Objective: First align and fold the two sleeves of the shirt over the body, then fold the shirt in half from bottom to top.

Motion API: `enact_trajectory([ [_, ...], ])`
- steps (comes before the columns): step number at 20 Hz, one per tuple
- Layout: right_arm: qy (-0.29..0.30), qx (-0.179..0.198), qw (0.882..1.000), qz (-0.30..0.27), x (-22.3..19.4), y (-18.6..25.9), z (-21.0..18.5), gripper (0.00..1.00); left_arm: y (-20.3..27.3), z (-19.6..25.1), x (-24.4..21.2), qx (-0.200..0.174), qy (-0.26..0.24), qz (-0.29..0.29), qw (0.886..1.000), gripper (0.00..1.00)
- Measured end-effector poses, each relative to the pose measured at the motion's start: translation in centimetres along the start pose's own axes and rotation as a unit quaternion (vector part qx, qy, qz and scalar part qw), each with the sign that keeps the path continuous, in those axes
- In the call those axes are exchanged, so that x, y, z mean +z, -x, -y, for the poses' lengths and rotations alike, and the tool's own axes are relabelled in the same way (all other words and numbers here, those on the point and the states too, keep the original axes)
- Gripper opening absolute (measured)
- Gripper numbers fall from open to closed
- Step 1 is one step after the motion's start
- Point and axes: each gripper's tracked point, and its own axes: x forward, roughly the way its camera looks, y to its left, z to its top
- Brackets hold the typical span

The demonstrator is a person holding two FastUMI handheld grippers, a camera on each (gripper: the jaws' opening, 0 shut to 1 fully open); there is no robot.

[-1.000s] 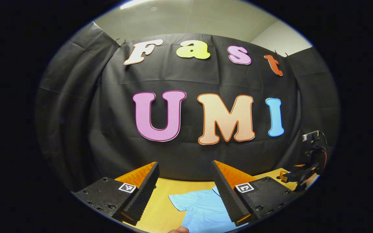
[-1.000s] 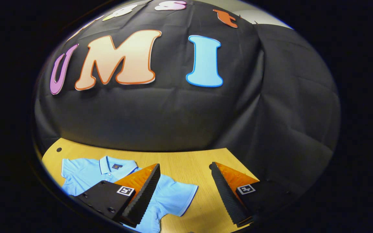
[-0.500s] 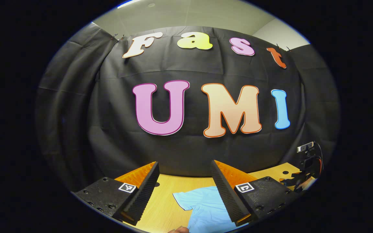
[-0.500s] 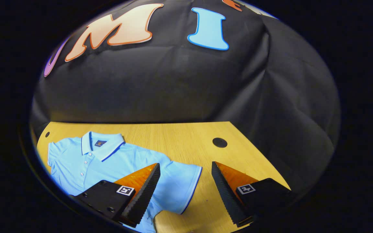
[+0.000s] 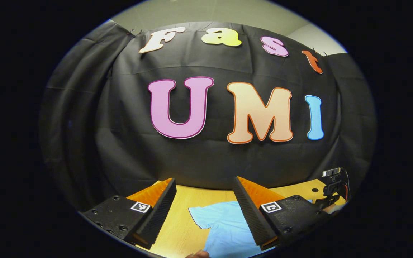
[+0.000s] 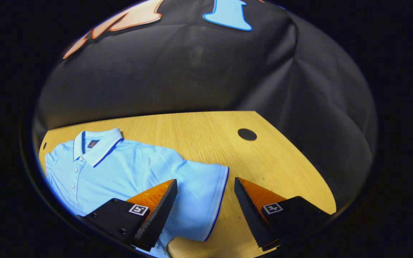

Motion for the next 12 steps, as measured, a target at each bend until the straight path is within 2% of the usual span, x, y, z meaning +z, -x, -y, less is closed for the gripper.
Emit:
enact_trajectory([
  [5,-0.018,0.004,1.0,-0.02,-1.2,-0.7,0.0,0.99,-0.1,-0.1,0.1,0.004,0.0,0.002,1.0,0.96],
  [8,-0.072,0.02,0.996,-0.039,-1.6,-0.8,-0.5,0.98,-0.2,0.1,-0.1,0.003,0.005,-0.002,1.0,0.95],
  [9,-0.077,0.016,0.996,-0.031,-1.4,-1.1,-0.2,0.92,-0.3,0.1,-0.2,0.003,0.006,-0.003,1.0,0.95],
  [11,-0.079,0.027,0.996,-0.033,-1.4,-0.9,-0.8,0.62,-0.2,0.2,-0.2,0.002,0.008,-0.005,1.0,0.95],
  [12,-0.081,0.035,0.995,-0.038,-1.6,-0.8,-1.0,0.6,-0.3,0.2,-0.3,0.002,0.01,-0.005,1.0,0.95],
])
